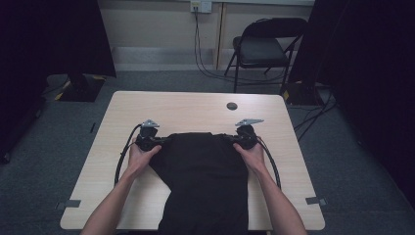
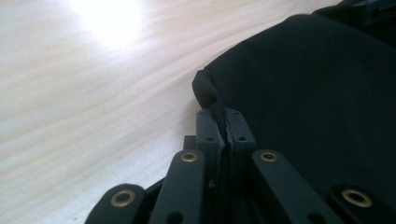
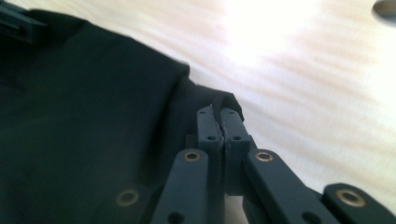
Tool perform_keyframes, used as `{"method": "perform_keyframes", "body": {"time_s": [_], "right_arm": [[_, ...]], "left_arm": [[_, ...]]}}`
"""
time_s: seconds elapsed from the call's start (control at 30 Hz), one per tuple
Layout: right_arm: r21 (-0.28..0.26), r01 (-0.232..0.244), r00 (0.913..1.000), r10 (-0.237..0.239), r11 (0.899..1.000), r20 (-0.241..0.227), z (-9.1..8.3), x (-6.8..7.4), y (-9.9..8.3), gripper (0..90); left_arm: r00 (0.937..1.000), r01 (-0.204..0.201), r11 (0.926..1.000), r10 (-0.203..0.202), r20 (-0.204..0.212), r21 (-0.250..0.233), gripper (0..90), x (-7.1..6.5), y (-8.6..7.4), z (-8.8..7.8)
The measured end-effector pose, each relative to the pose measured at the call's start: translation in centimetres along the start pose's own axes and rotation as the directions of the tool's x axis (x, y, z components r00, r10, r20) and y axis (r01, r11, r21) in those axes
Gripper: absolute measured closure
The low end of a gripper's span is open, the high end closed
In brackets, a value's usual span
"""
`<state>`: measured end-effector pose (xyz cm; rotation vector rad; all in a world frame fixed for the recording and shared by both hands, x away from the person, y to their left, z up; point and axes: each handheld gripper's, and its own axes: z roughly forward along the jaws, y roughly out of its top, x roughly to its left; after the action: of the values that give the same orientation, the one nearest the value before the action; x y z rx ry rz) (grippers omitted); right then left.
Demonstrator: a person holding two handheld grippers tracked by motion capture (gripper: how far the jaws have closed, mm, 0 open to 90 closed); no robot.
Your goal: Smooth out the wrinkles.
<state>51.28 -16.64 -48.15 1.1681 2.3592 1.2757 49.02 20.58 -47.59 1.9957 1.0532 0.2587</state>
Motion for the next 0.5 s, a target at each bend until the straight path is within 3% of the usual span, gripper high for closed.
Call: {"method": "perform_keyframes", "body": {"time_s": [0.1,0.2,0.5], "right_arm": [[-0.036,0.006,1.0000,-0.007,0.999,-0.007,-0.6,0.3,1.1,88.5],[-0.046,0.012,0.9998,-0.013,0.999,-0.015,-0.9,0.5,1.9,88.6],[-0.128,0.007,0.9996,-0.011,0.992,-0.026,-2.0,1.0,4.6,88.8]], "left_arm": [[0.9998,0.021,0.9988,-0.021,0.007,-0.044,86.7,0.0,0.6,-0.6],[1.0000,0.005,0.9987,-0.005,-0.004,-0.051,86.7,-0.2,1.4,-1.0],[0.9999,0.013,0.9934,-0.013,-0.001,-0.114,86.8,0.2,3.3,-2.8]]}}
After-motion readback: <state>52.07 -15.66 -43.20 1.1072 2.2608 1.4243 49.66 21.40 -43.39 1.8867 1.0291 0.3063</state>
